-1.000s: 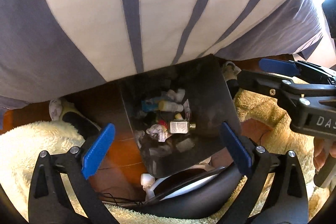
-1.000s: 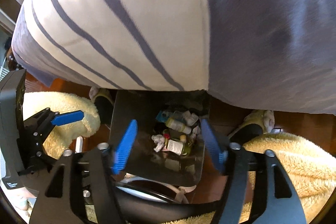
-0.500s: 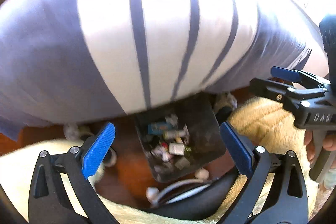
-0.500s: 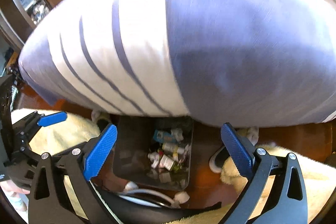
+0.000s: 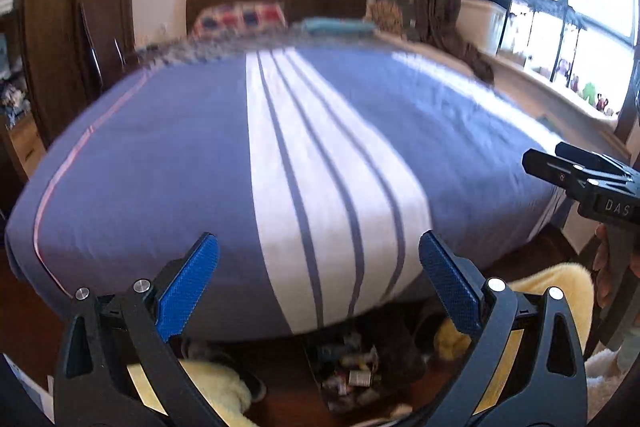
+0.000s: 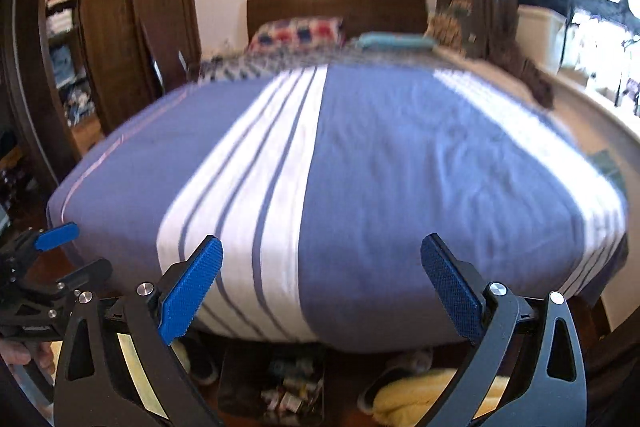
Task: Collect trash
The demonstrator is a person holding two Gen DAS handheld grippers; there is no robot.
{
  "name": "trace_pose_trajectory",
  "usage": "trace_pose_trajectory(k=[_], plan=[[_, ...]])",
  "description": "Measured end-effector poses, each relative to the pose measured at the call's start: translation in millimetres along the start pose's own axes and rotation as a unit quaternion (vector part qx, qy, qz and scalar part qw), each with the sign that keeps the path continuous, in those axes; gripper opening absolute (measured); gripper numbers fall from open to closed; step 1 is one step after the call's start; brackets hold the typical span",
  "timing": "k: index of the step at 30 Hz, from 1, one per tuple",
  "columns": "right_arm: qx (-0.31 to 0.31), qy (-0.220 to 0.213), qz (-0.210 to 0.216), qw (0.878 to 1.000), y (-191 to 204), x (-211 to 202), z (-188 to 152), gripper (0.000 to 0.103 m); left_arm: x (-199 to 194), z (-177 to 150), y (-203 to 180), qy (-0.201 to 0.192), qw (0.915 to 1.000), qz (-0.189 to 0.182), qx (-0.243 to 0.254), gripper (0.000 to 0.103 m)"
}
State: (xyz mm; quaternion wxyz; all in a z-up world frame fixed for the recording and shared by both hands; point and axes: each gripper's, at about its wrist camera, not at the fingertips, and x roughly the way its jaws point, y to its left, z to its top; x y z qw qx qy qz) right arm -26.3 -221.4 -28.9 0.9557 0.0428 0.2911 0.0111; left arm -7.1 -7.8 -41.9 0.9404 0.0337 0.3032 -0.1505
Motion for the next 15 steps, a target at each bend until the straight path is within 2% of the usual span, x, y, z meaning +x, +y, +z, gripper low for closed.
trace_pose_trajectory(k=[3,7,11,15], plan=[[-0.009,-0.030,-0.013,0.999,3.3,-16.9,14.5,0.100,-17.8,16.6,-6.8,-0.030,0.9993,0.017,0.012,0.095],[-0.015,-0.065,-0.021,0.998,4.6,-35.4,30.6,0.100,-36.8,31.8,-12.0,-0.067,0.9976,0.014,0.015,0.095],[-0.019,-0.093,-0.026,0.995,7.9,-53.0,38.2,0.100,-45.2,35.0,-14.5,-0.085,0.9962,0.018,0.010,0.095],[-0.016,-0.102,-0.036,0.994,9.9,-57.7,35.8,0.100,-49.6,30.2,-18.8,-0.089,0.9960,0.013,0.008,0.095]])
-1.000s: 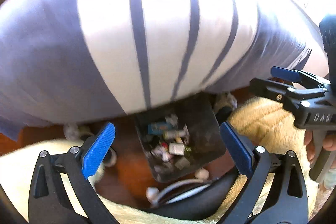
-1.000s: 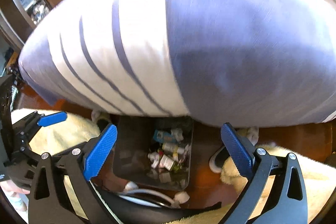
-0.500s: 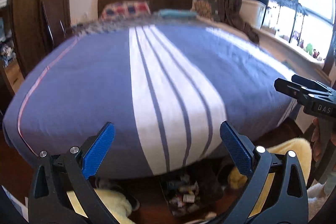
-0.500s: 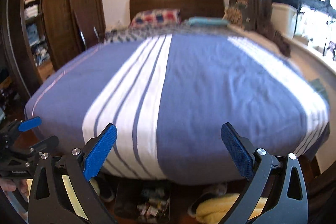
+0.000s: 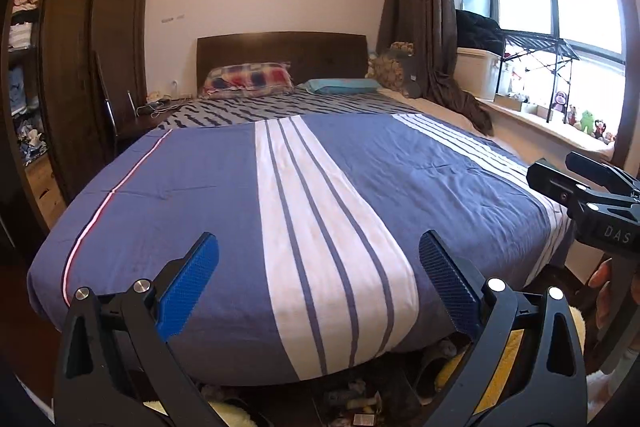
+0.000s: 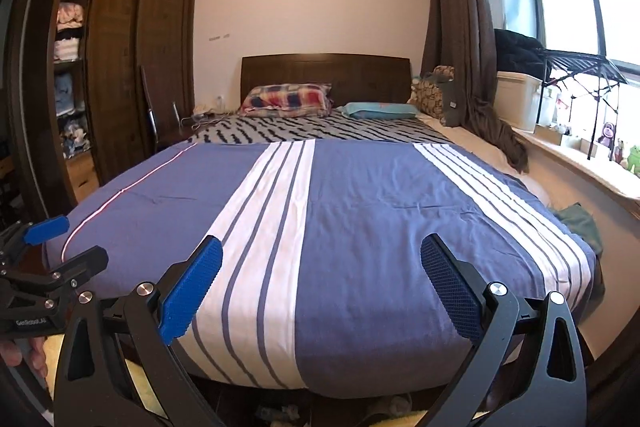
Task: Collect trash
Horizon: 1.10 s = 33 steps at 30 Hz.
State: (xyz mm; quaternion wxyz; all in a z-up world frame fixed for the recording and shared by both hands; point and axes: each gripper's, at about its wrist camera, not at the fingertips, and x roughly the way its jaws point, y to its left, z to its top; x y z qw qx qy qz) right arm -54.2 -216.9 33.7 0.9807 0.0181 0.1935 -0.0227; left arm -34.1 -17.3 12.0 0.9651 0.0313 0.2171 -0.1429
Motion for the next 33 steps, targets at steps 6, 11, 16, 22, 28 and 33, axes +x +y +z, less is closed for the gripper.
trace_pose_trajectory(k=[6,11,16,22,28,33], plan=[[-0.013,-0.007,-0.027,1.000,9.8,-11.6,-4.2,0.100,-6.6,-3.6,3.7,-0.003,1.0000,0.004,-0.006,0.095],[-0.023,-0.006,-0.023,0.999,14.3,-14.9,-6.0,0.100,-13.6,-3.2,7.7,-0.009,0.9998,0.005,-0.015,0.095],[-0.026,-0.008,-0.019,0.999,16.1,-15.3,-4.0,0.100,-17.9,-2.4,6.9,-0.014,0.9998,-0.001,-0.014,0.095],[-0.031,-0.008,-0.017,0.999,19.2,-16.2,-2.9,0.100,-16.4,-2.5,6.6,-0.012,0.9998,-0.002,-0.013,0.095],[-0.031,-0.013,-0.016,0.999,19.9,-20.3,-3.6,0.100,-16.2,-2.7,6.9,-0.013,0.9998,-0.002,-0.014,0.095],[-0.031,-0.011,-0.016,0.999,20.1,-19.1,-3.0,0.100,-16.8,-2.4,8.2,-0.014,0.9998,0.000,-0.016,0.095]])
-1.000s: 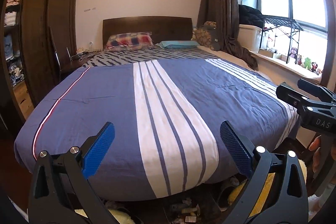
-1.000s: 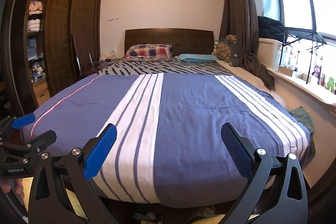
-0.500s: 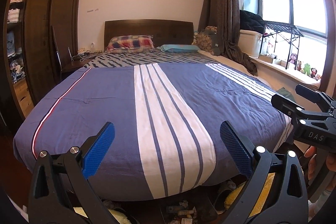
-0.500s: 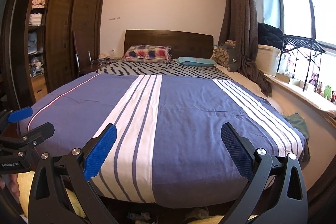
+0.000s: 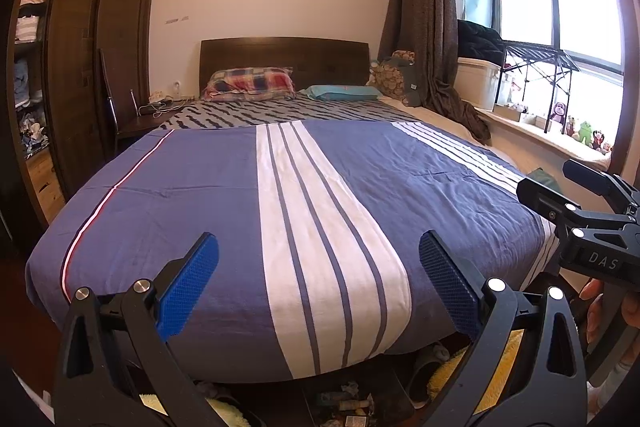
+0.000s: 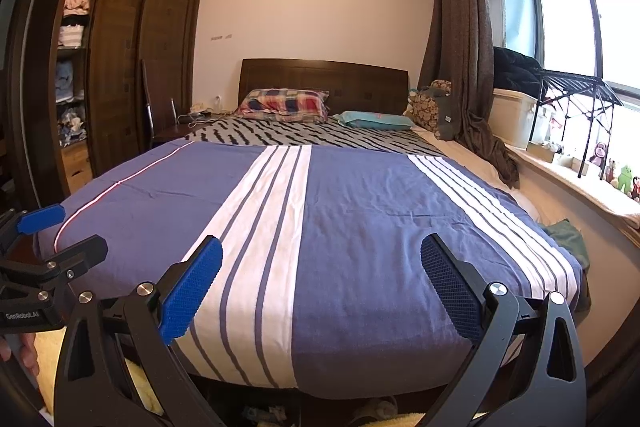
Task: Collect trash
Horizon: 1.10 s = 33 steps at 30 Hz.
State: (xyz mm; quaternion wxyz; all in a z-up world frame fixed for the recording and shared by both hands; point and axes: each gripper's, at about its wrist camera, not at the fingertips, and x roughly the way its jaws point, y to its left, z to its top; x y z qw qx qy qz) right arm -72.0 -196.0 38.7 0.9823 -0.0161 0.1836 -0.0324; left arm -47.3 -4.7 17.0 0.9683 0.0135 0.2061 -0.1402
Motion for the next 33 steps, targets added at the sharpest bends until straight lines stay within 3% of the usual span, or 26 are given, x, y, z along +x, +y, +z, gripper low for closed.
trace_pose_trajectory(k=[33], plan=[[0.001,0.001,0.004,1.000,3.2,1.5,-1.2,0.100,-1.3,2.7,0.7,-0.004,1.0000,0.000,-0.002,0.095]])
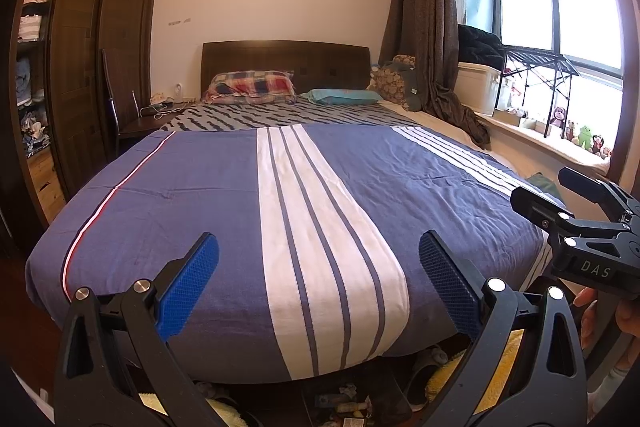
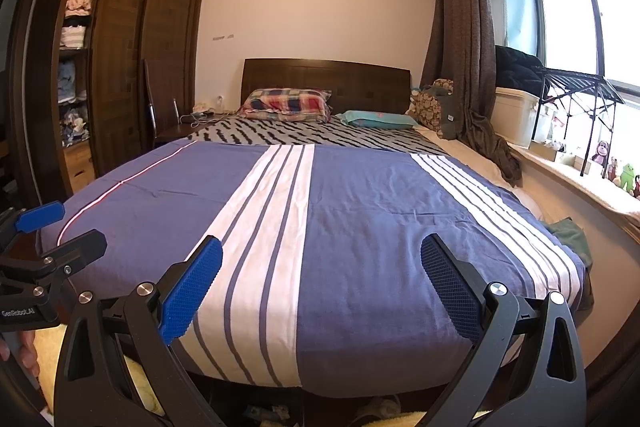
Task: Collect trash
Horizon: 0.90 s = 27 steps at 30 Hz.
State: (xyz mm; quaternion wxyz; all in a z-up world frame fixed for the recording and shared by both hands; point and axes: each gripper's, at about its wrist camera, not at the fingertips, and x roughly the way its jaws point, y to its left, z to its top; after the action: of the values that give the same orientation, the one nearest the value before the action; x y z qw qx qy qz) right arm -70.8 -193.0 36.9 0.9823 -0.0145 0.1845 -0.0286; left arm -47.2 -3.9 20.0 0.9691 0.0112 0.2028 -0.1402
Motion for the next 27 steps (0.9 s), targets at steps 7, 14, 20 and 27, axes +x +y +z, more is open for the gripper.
trace_pose_trajectory(k=[7,14,20,27], plan=[[-0.001,0.001,0.001,1.000,1.5,-1.1,0.4,0.100,-0.9,0.0,-0.2,0.000,1.0000,0.000,0.000,0.095],[-0.002,0.002,0.003,1.000,2.7,-0.3,0.6,0.100,-0.7,0.3,-1.1,0.000,1.0000,0.001,0.000,0.095],[-0.003,0.001,0.005,1.000,4.6,-1.7,2.1,0.100,-1.0,-0.2,-1.1,-0.001,1.0000,0.001,0.000,0.095],[-0.003,0.000,0.006,1.000,3.9,-1.6,1.8,0.100,-1.0,-0.5,-1.0,-0.001,1.0000,0.001,0.000,0.095]])
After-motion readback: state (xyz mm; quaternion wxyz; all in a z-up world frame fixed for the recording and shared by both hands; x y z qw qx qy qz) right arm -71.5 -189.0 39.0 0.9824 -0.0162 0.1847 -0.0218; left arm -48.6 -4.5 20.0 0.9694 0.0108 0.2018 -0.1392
